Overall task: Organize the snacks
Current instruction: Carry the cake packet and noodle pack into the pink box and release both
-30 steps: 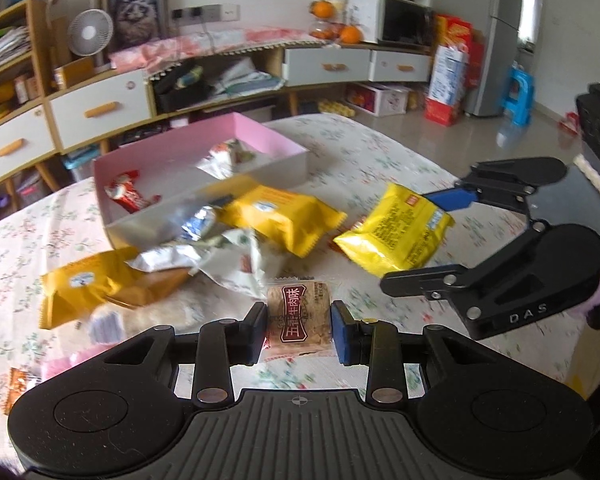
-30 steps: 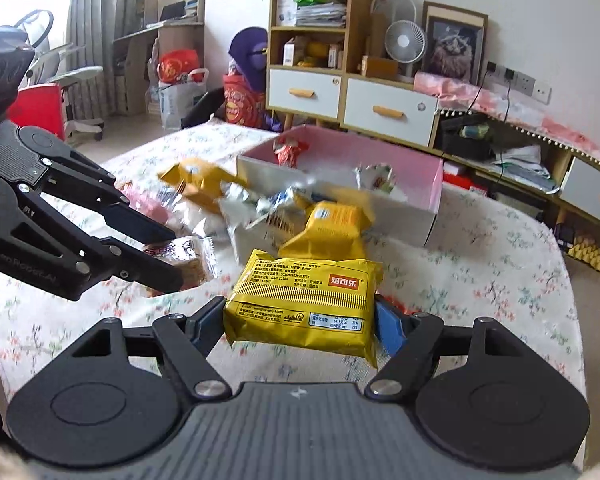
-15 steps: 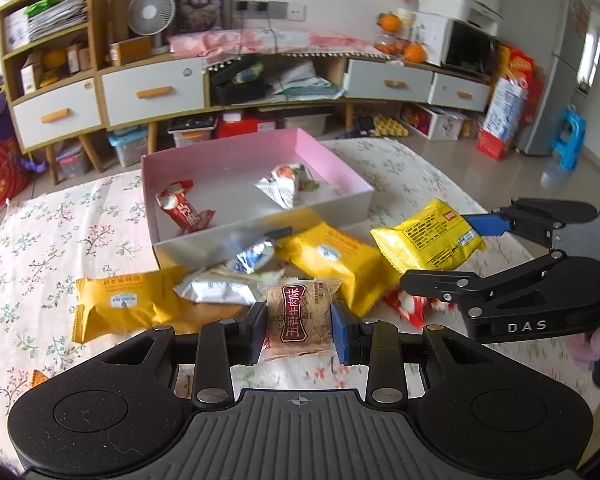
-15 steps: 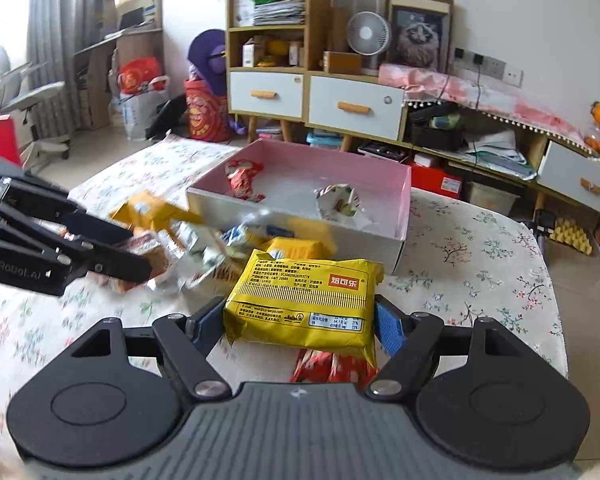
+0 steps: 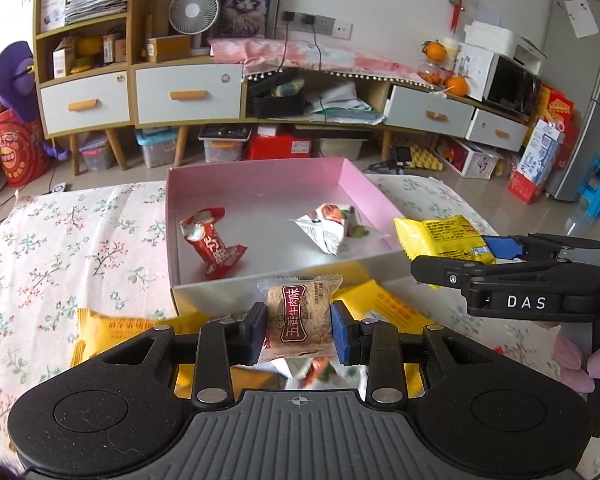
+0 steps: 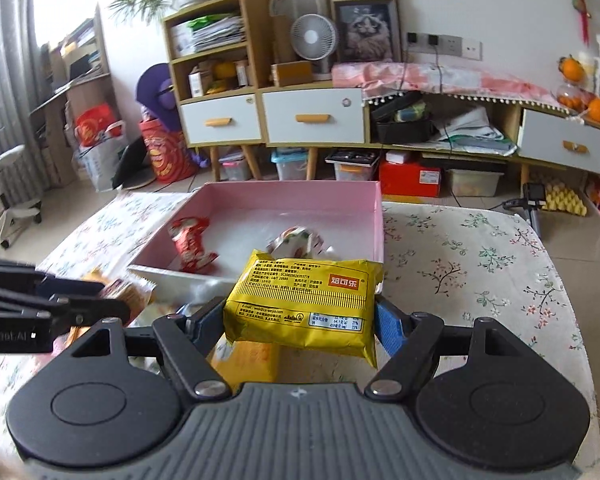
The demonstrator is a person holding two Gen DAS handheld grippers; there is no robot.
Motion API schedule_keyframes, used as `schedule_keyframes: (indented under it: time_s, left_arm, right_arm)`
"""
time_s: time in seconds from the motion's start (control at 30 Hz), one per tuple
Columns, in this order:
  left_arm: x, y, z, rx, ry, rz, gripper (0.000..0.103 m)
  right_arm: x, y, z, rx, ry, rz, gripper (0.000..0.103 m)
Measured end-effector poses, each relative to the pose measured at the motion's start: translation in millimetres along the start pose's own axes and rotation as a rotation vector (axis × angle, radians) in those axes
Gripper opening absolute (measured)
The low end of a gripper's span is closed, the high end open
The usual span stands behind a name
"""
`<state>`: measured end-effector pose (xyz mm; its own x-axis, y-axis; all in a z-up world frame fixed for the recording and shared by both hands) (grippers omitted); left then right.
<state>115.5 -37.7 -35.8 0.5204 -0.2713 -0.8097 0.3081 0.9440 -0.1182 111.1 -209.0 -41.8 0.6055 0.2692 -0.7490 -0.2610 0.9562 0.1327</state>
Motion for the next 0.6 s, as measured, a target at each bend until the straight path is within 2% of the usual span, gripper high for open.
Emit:
schedule_keyframes:
  time_s: [0.37, 0.6]
  left_arm:
    - [26.1, 10.7, 32.3, -0.048, -0.007, 0.026, 0.032]
    - [46.0, 15.4, 49.9, -0.030, 0.006, 0.060, 0.032]
  right_arm:
    - [24.4, 0.9, 26.8, 0.043, 0.004, -0.009, 0.073]
    - [39.9, -6.8, 47.1, 0.076, 0.001, 0.008, 0.073]
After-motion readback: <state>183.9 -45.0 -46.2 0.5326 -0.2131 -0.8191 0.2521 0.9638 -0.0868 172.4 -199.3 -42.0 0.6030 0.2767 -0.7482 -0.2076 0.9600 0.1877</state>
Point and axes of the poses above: each gripper's, at about its wrist camera, not at the fingertips, and x roughly the way its jaws point, y to its left, z to its top, the point moved 6 cm from there along x, roughly the way its jaws point, and after that the axes turned 14 degrees about y, right-handed, at the moved point
